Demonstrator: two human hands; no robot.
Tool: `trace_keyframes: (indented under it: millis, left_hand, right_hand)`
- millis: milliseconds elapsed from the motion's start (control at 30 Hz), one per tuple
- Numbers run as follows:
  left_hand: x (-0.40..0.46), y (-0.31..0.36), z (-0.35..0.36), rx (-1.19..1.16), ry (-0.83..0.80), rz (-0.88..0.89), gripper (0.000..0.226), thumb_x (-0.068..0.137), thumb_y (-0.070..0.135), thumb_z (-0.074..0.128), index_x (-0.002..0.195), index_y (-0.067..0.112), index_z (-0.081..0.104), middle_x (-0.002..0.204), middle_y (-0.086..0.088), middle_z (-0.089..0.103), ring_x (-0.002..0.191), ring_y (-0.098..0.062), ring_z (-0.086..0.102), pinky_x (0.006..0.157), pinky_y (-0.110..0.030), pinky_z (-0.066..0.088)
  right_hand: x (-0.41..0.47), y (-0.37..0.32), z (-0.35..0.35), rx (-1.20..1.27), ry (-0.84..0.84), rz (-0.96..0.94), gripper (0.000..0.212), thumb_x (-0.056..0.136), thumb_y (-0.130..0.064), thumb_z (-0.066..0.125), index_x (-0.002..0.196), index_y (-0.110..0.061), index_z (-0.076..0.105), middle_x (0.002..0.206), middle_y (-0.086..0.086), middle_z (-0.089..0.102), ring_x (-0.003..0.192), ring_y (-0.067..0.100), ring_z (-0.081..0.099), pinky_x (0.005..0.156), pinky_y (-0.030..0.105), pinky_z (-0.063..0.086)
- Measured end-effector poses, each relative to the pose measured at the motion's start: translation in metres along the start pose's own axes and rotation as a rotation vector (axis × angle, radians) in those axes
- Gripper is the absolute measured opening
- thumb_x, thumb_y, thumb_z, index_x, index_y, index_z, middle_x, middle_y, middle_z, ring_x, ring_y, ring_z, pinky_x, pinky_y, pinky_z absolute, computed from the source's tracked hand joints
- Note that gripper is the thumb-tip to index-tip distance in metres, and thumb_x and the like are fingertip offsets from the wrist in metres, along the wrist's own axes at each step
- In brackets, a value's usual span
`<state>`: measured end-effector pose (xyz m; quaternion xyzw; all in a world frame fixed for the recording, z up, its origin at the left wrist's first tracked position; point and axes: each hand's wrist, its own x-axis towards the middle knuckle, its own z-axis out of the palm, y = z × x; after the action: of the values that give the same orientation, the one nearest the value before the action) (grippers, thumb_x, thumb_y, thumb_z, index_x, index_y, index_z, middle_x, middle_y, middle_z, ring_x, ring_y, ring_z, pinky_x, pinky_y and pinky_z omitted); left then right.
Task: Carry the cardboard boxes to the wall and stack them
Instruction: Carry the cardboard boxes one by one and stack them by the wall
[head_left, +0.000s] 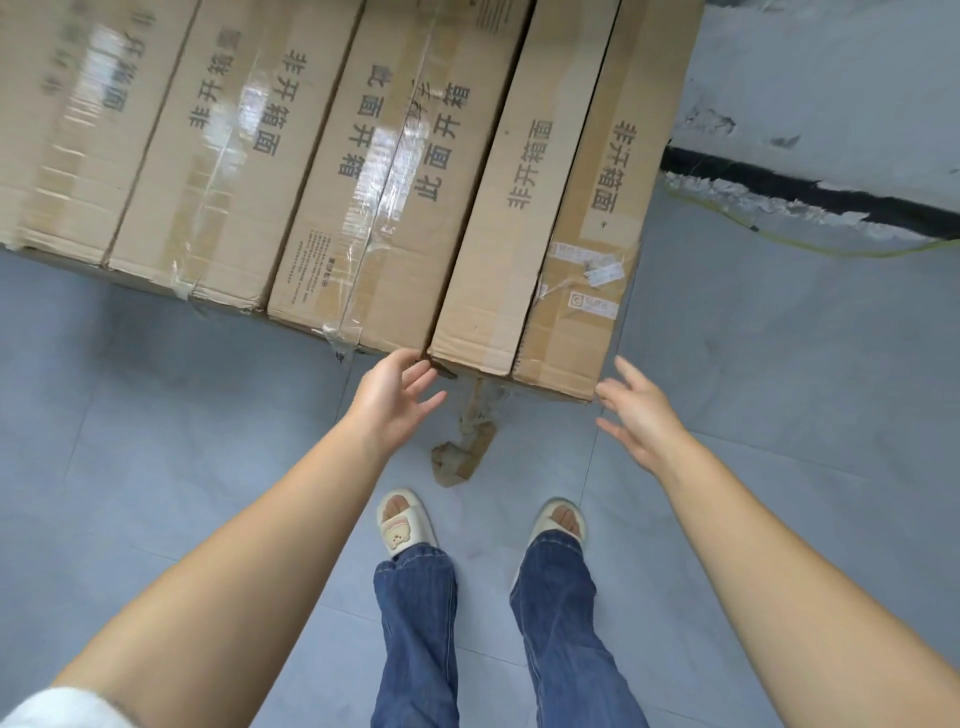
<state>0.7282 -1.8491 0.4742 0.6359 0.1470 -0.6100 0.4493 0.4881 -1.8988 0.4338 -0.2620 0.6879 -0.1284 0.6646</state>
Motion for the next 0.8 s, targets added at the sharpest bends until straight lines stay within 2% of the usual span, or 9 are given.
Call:
trace_keyframes:
  millis: [33,167,267,400,467,567,667,700,800]
  left_hand:
    - [-0.017,0.007,-0.002,0.056,0.001,0.036,0.016,0.097,0.009,0.044,0.11,0.007,0.054,0.139,-0.019,0.046,0.125,-0.027,0.049,0.104,-0.048,0.04]
    - [-0.113,0.035,-0.008,0.321,-0.066,0.238,0.046,0.099,0.012,0.044,0.144,0.012,0.034,0.124,-0.012,0.059,0.114,-0.022,0.059,0.099,-0.044,0.045]
    - [-0.194,0.048,-0.011,0.517,-0.141,0.425,0.04,0.097,0.014,0.049,0.137,0.018,0.043,0.113,-0.004,0.067,0.105,-0.014,0.064,0.096,-0.039,0.048]
    - [-0.281,0.053,-0.034,0.642,-0.277,0.646,0.036,0.092,0.027,0.059,0.127,0.024,0.052,0.107,0.002,0.072,0.103,-0.011,0.066,0.093,-0.034,0.051]
    - [-0.308,0.051,-0.047,0.658,-0.318,0.701,0.044,0.084,0.037,0.062,0.126,0.025,0.053,0.107,0.003,0.072,0.103,-0.011,0.066,0.092,-0.032,0.053]
    - [-0.329,0.052,-0.066,0.624,-0.36,0.76,0.03,0.095,0.015,0.052,0.124,0.021,0.056,0.106,-0.003,0.072,0.1,-0.016,0.068,0.092,-0.037,0.05]
    - [-0.342,0.058,-0.084,0.679,-0.443,0.789,0.032,0.092,0.015,0.047,0.122,0.021,0.057,0.104,-0.003,0.072,0.099,-0.018,0.068,0.092,-0.039,0.049]
    - [-0.345,0.062,-0.089,0.717,-0.482,0.799,0.032,0.092,0.016,0.048,0.122,0.022,0.057,0.105,-0.002,0.072,0.099,-0.018,0.068,0.092,-0.038,0.05]
    - [-0.354,0.076,-0.108,0.826,-0.604,0.835,0.03,0.091,0.025,0.062,0.121,0.027,0.058,0.107,0.002,0.071,0.102,-0.016,0.067,0.093,-0.037,0.05]
  right_hand:
    - [-0.018,-0.006,-0.008,-0.033,-0.005,-0.025,0.059,0.098,-0.009,0.046,0.151,-0.021,0.024,0.151,0.007,0.034,0.134,0.019,0.04,0.103,0.036,0.039]
    - [-0.113,-0.028,-0.041,-0.17,-0.021,-0.221,0.048,0.099,-0.01,0.047,0.145,-0.018,0.036,0.141,0.007,0.047,0.117,0.013,0.049,0.101,0.036,0.042]
    - [-0.19,-0.033,-0.062,-0.233,-0.036,-0.408,0.041,0.096,-0.014,0.053,0.13,-0.034,0.045,0.132,0.004,0.056,0.114,0.013,0.055,0.102,0.035,0.043]
    - [-0.285,-0.025,-0.075,-0.246,-0.027,-0.583,0.039,0.084,-0.041,0.063,0.119,-0.044,0.048,0.121,-0.011,0.062,0.11,-0.004,0.058,0.087,0.006,0.043]
    - [-0.319,-0.013,-0.075,-0.229,0.013,-0.625,0.039,0.089,-0.022,0.062,0.12,-0.042,0.048,0.121,-0.008,0.062,0.106,-0.009,0.058,0.08,0.001,0.041]
    - [-0.36,0.007,-0.062,-0.135,0.12,-0.687,0.039,0.087,-0.029,0.064,0.121,-0.04,0.049,0.118,-0.011,0.065,0.105,-0.01,0.058,0.08,0.001,0.042]
    - [-0.396,0.033,-0.036,0.0,0.237,-0.715,0.038,0.09,-0.022,0.06,0.122,-0.04,0.05,0.122,-0.01,0.063,0.107,-0.009,0.058,0.08,0.002,0.043]
    - [-0.409,0.041,-0.025,0.055,0.276,-0.728,0.04,0.086,-0.036,0.064,0.123,-0.04,0.05,0.12,-0.011,0.065,0.108,-0.007,0.058,0.082,0.003,0.044]
    - [-0.442,0.074,0.007,0.218,0.439,-0.747,0.079,0.058,-0.082,0.061,0.124,-0.039,0.05,0.117,-0.018,0.066,0.109,-0.002,0.06,0.089,0.014,0.049]
